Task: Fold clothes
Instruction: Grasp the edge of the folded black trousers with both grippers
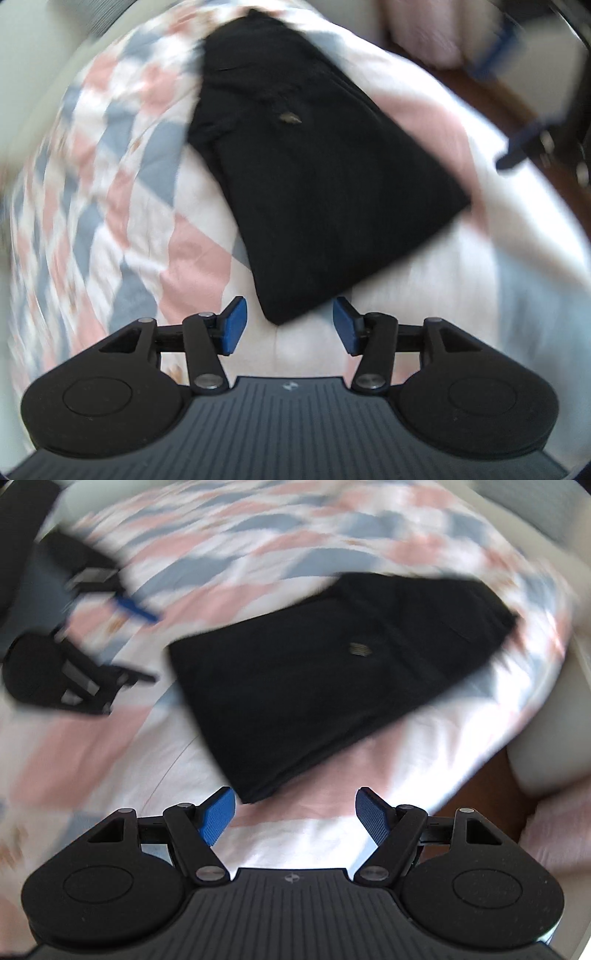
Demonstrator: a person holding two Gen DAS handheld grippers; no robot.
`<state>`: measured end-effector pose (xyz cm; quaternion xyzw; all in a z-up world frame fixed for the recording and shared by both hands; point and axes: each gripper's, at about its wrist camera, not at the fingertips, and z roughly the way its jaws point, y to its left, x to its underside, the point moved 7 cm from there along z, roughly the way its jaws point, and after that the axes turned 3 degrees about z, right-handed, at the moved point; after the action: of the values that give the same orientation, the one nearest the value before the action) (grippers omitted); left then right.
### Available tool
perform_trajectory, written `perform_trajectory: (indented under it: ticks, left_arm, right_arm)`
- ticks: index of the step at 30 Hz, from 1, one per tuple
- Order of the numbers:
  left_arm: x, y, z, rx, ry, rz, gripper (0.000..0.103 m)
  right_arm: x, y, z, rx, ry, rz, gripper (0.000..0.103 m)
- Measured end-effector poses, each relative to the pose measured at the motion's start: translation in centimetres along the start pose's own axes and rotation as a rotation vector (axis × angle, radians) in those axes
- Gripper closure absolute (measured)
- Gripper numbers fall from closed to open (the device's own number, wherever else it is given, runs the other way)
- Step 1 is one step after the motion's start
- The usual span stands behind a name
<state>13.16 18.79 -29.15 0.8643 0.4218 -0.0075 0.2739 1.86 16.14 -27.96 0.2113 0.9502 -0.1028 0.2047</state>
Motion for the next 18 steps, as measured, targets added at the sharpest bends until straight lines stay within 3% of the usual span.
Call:
perform_trajectory:
  ticks: [4, 10, 13, 15, 17, 18]
  left_arm:
    - [1.3, -1.9, 2.1, -0.091, -0.080, 0.255, 0.051]
    - [2.8, -4.2, 5.0, -0.223, -0.209, 0.574, 0.051]
    - [2.7, -4.9, 7.1, -0.288, -0.251, 0.644, 0.058]
    - [2.6, -4.6, 7.5, -0.281, -0.246, 0.630, 0.062]
    - [2.3, -4.3, 7.6, -0.260, -0.237, 0.599, 0.067]
    - [2.1, -3.9, 7.3, -0.248, -0.229, 0.573, 0.068]
  right_arm:
    - [0.2, 3.8, 2.5, 0.076, -0.064, -0.277, 0.027]
    - [1.6, 5.8, 6.5, 0.283, -0.118, -0.602, 0.031]
    - [2.0, 5.2, 7.6, 0.393, -0.180, -0.707, 0.029]
    - [2.0, 5.1, 8.2, 0.415, -0.212, -0.766, 0.026]
    - [2.3, 4.9, 8.4, 0.361, -0.205, -0.795, 0.043]
    - [2.5, 4.8, 8.4, 0.329, -0.192, -0.803, 0.062]
